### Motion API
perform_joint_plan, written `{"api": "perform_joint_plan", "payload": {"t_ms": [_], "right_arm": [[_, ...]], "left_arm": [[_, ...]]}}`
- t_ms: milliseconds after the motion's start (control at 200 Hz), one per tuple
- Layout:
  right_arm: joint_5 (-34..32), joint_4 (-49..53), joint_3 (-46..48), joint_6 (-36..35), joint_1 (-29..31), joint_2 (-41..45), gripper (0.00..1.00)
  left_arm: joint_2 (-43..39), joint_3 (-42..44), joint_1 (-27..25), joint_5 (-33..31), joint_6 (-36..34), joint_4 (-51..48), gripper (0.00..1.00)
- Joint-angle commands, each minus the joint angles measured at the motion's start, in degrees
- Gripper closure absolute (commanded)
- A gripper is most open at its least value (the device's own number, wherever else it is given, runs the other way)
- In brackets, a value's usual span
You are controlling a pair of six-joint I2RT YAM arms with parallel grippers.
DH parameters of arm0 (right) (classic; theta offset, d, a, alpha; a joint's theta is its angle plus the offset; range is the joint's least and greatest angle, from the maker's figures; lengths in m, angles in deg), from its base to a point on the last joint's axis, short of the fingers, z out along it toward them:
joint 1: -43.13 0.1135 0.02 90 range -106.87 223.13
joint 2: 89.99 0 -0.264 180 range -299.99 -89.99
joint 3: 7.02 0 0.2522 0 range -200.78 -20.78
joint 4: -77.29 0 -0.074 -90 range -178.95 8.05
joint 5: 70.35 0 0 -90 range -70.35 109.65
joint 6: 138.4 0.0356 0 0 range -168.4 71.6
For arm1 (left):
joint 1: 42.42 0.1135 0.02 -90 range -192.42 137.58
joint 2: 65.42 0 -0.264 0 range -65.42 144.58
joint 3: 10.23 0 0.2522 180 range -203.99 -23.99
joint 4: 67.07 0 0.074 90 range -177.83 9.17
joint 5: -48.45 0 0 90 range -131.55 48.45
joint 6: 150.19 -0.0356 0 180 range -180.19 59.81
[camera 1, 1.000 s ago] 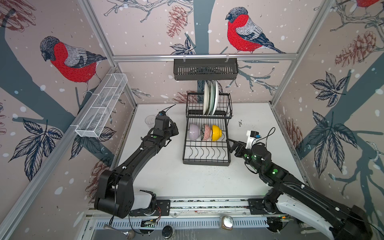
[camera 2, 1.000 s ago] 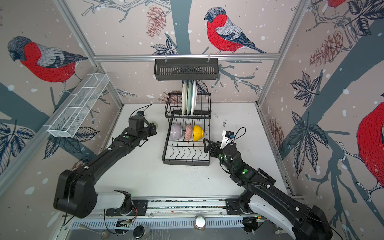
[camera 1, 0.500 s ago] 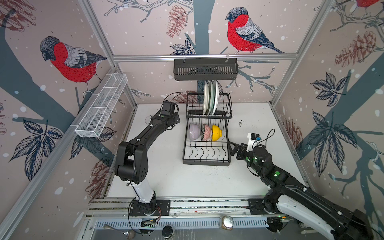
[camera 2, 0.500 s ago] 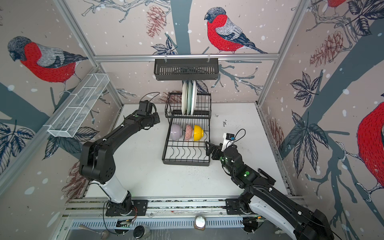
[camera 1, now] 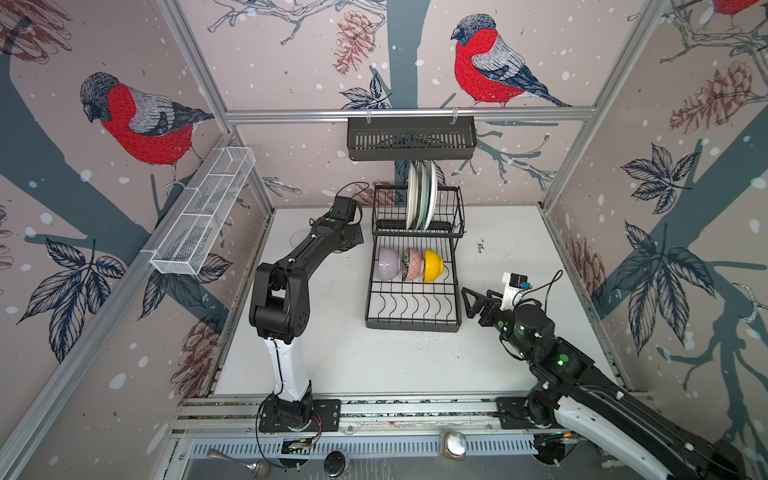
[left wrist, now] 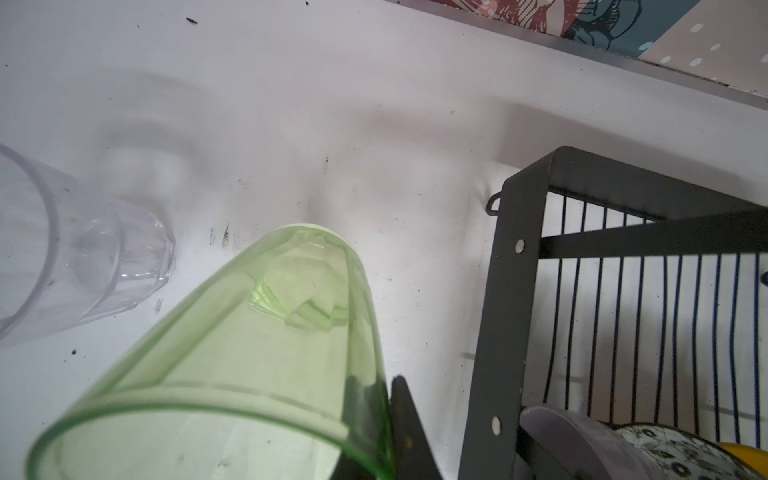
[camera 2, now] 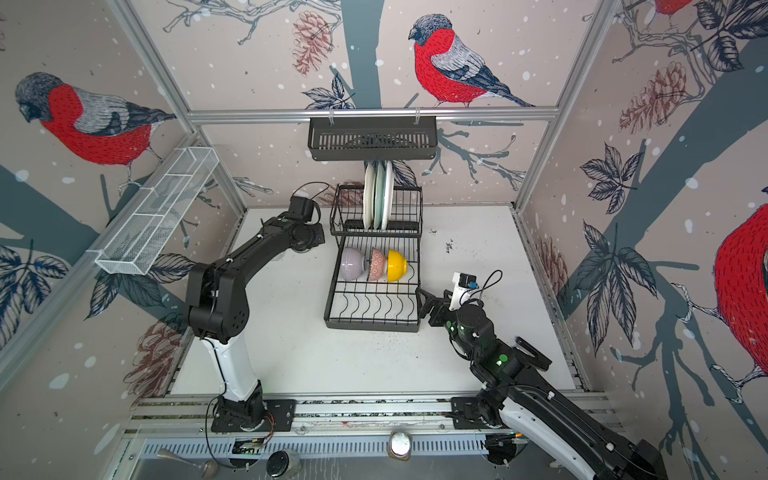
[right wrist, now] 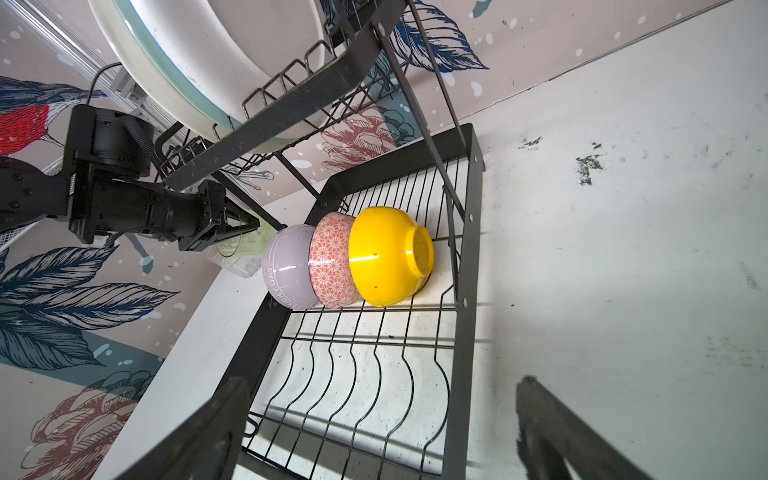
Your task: Unload the mixed dishes from the dish rack
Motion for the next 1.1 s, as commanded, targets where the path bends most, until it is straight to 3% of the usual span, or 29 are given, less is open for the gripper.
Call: {"api": "perform_joint_plan", "payload": {"t_ms": [0,425,490,570,755,870,941,1096], "right_arm": [[-0.7,-0.1,-0.7,-1.4,0.0,0.2,0.01],[1.6,0.4,-0.4,-2.0,0.0,0.0,0.01],[2.1,0.3,-0.5,-2.3,0.0,-0.3,0.01],[3.3,0.2,-0.7,-2.6,0.0,-0.6,0.01],[4.7,-0.1,-0.6,-2.2,0.0,-1.3,0.01],[4.3,0.2,-0.6,-2.2,0.0,-1.5,0.01],[4.0,0.4,-0.6,-2.0,0.0,-1.6,0.0],[3.8,0.6,-0.6,-1.9,0.0,-1.6,0.0]], "left_arm": [[2.1,-2.6,0.1,-0.6,-1.5,-2.7,1.0],[8.4,-8.3,0.9,-0.8,-2.9,-5.3,1.0],[8.7,-9.1,0.9,-1.4,-2.9,-5.9,0.84],[8.6,-9.1,1.0,-1.0,-3.1,-5.4,0.74],[8.7,-10.4,1.1,-0.9,-3.3,-5.4,0.29],[7.9,-10.8,1.1,-1.2,-3.4,-5.3,0.17],[7.2,-10.5,1.1,-1.3,-3.4,-5.1,0.04],[4.8,-8.1,1.1,-1.2,-2.8,-4.2,0.03]]}}
